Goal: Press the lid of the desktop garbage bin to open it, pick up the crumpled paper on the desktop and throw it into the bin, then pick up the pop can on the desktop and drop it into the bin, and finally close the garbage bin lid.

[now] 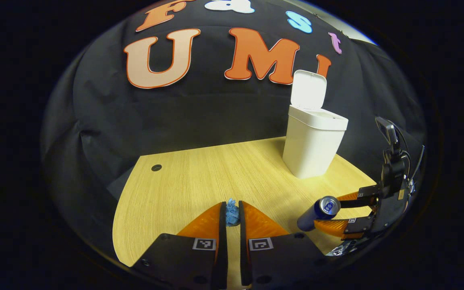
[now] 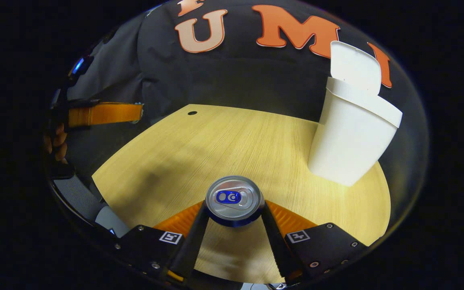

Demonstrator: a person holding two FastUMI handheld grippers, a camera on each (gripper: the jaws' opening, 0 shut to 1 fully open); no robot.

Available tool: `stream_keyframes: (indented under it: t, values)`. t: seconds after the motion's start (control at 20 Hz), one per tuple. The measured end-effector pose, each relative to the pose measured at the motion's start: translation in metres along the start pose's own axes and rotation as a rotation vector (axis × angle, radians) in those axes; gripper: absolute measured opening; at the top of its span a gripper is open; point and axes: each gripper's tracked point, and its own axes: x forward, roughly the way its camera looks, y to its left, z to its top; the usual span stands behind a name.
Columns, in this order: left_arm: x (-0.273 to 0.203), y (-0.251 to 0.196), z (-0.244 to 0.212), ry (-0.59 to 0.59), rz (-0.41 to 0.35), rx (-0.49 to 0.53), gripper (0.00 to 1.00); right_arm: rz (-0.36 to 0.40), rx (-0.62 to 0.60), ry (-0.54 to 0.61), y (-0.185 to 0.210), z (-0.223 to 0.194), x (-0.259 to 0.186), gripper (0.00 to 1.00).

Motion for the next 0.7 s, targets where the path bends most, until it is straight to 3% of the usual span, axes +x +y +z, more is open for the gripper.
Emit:
stream_keyframes:
  t: [0.2, 0.7]
  values:
    - [0.008, -0.01, -0.001, 0.001, -0.023, -0.002, 0.16, -0.033, 0.04, -0.034, -0.014, 0.016, -0.009, 0.79]
    - [0.02, -0.023, 0.003, 0.001, -0.047, 0.038, 0.16, -0.15, 0.005, -0.106, -0.065, 0.069, -0.049, 0.79]
